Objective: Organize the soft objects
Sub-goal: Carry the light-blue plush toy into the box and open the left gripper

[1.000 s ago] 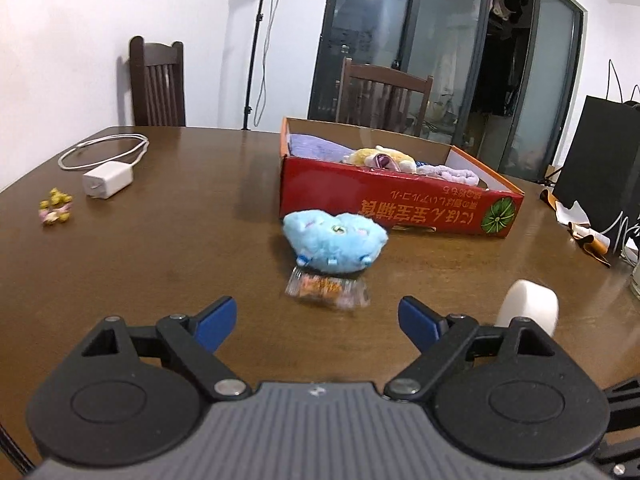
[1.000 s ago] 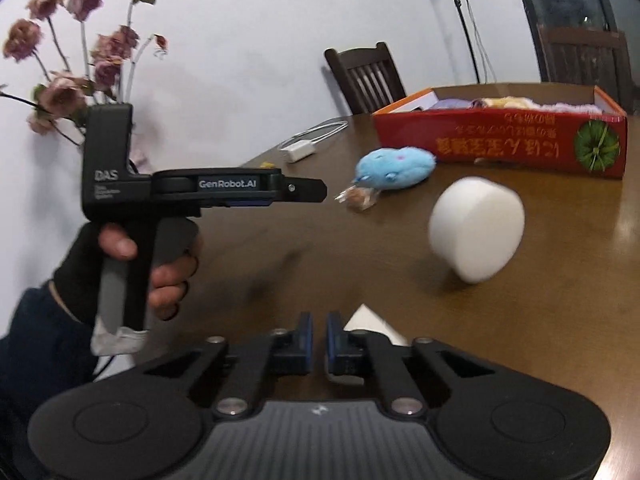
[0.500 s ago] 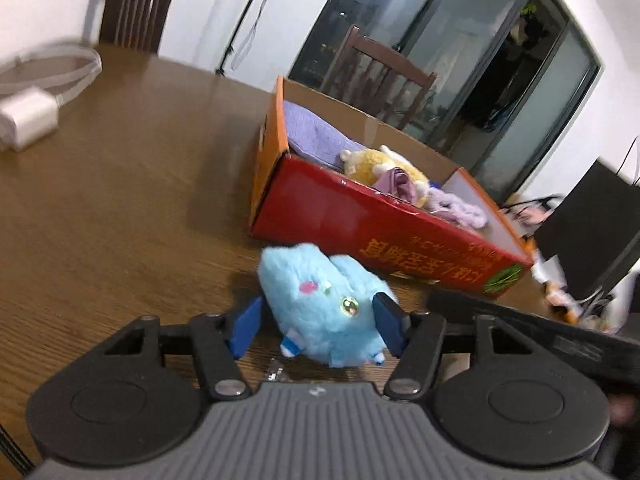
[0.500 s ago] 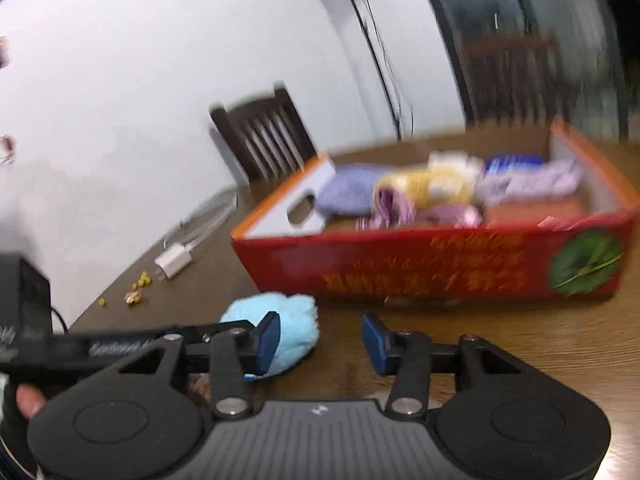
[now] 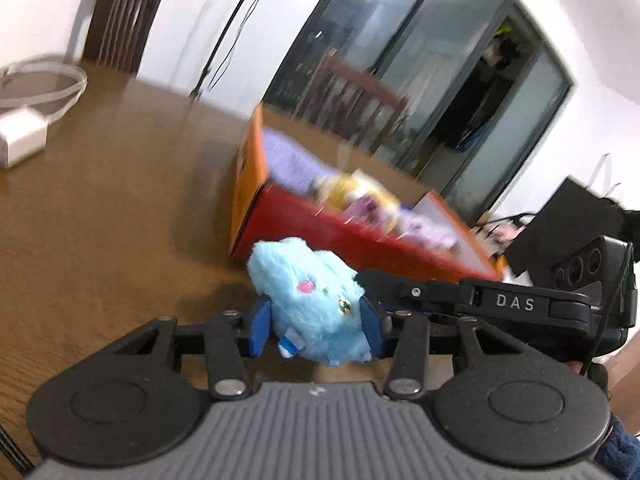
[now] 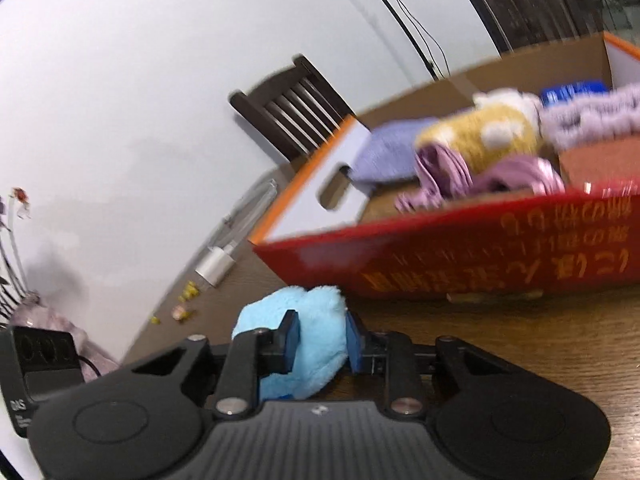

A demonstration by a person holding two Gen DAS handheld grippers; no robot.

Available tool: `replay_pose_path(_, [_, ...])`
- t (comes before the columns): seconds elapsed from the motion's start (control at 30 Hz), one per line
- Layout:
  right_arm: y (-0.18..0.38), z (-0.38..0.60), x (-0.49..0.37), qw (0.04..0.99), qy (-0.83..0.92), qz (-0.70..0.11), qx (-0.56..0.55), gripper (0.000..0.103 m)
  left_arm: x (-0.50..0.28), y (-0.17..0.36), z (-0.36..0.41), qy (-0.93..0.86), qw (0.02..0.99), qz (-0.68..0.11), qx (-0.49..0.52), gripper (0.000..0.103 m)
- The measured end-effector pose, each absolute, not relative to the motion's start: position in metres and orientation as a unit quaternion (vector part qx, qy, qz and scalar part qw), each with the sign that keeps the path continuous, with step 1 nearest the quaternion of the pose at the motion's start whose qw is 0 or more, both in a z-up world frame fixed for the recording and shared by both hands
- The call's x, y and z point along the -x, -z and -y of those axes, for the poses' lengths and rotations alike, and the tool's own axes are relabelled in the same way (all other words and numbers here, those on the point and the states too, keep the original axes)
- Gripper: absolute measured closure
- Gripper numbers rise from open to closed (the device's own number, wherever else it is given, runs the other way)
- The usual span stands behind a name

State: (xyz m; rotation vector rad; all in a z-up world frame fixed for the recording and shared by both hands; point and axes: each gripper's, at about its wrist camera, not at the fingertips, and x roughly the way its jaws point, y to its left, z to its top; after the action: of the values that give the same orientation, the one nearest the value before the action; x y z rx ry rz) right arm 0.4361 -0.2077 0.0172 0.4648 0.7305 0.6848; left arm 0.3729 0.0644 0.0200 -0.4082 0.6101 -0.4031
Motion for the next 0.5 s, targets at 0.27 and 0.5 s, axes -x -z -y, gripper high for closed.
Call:
replay_pose_path(0.27, [-0.062,0.221,-0.322,0.868,-0.359,-0.304,-0.156,0.077,-0.28,-0.034,-0.06,0.252,0.894,-0.305,0.208,0.057])
replay_pose_path(0.5, [-0.021,0.234,-0.244,0.848,-0.341,-0.368,-0.171,0.077,-0.242,-0.012,-0.048,0.264,0.884,-0.337,0.186,0.055])
